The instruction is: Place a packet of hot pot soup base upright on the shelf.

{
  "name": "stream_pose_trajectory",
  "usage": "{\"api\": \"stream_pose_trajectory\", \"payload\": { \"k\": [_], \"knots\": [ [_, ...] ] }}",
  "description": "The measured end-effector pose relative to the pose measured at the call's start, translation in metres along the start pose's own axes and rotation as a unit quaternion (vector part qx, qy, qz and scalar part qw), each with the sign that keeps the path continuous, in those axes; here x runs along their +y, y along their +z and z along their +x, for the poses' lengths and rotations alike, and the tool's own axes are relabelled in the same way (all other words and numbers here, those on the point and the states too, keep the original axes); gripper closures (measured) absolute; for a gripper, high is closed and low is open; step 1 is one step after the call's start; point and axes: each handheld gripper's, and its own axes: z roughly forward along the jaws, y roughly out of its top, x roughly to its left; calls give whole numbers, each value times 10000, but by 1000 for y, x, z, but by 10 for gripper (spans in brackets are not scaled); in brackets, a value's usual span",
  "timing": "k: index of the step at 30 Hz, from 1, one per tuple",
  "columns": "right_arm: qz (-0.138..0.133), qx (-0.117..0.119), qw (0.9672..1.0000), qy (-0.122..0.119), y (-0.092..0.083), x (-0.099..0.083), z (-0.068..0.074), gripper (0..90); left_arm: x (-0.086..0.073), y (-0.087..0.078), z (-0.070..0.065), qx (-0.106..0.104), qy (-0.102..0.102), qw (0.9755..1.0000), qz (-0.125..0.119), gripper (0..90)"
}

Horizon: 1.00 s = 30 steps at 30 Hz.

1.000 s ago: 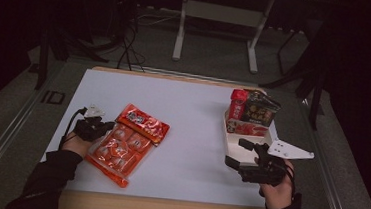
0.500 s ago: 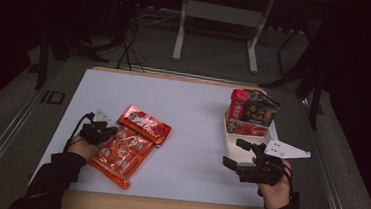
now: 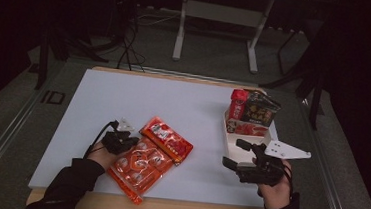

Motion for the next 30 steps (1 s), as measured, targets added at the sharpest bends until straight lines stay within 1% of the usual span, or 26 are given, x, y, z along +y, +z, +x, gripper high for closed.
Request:
{"api": "stream_pose_trajectory", "payload": {
  "k": [2, 3, 4, 5, 6, 8, 9, 11, 12, 13, 14, 15, 17, 19, 21, 22, 25, 26, 28, 29, 30],
  "knots": [
    [-5, 6, 10000, -3, 0, 0, 0, 170, 0, -2, 4, -135, -62, 9999, -37, 900],
    [-21, 14, 10000, 11, -1, 0, 0, 170, -1, -3, 5, -197, -57, 9998, -51, 900],
    [-18, 4, 10000, 5, -1, 1, 0, 170, -3, -6, 6, -211, -13, 9998, -67, 900],
    [-15, -3, 10000, -8, -1, 1, 1, 170, -4, -9, 6, -172, 0, 9999, -10, 900],
    [-31, 13, 10000, -1, -2, 1, 1, 170, -5, -12, 7, -240, 39, 9997, 4, 900],
    [-28, -2, 10000, -7, -2, 1, 1, 170, -8, -19, 9, -227, 86, 9997, 2, 900],
    [-27, 17, 10000, 13, -2, 1, 1, 170, -9, -22, 10, -271, 105, 9996, -6, 900],
    [-22, 12, 10000, 25, -2, 2, 2, 170, -14, -29, 12, -301, 72, 9995, -1, 900],
    [-10, -9, 10000, 12, -2, 2, 3, 170, -17, -33, 13, -339, 113, 9994, -15, 900],
    [0, -9, 10000, -6, -2, 2, 4, 170, -20, -36, 14, -303, 103, 9995, 61, 900],
    [4, -5, 10000, -7, -3, 3, 5, 171, -23, -38, 14, -307, 98, 9995, 71, 900],
    [3, -2, 10000, -19, -3, 3, 5, 170, -27, -41, 14, -351, 110, 9993, 116, 900],
    [5, 2, 10000, -23, -4, 4, 7, 170, -34, -44, 13, -324, 146, 9991, 233, 900],
    [-9, 0, 10000, -30, -5, 5, 8, 170, -42, -46, 12, -346, 180, 9987, 340, 900],
    [-12, -6, 10000, -20, -5, 5, 8, 170, -47, -47, 10, -357, 183, 9988, 295, 900],
    [-20, -14, 10000, -17, -5, 5, 8, 170, -49, -48, 9, -320, 182, 9990, 270, 900],
    [-5, -17, 10000, -25, -4, 6, 10, 171, -51, -48, 4, -266, 109, 9993, 226, 900],
    [2, -14, 10000, -27, -4, 6, 10, 171, -52, -49, 3, -296, 53, 9993, 217, 900],
    [8, -8, 10000, -44, -3, 7, 11, 171, -53, -49, 0, -391, 20, 9990, 223, 900],
    [13, -3, 10000, -45, -3, 6, 11, 170, -53, -50, -2, -454, 37, 9986, 249, 900],
    [17, 3, 10000, -37, -3, 6, 11, 170, -53, -50, -5, -463, 62, 9986, 261, 900]
  ]
}}
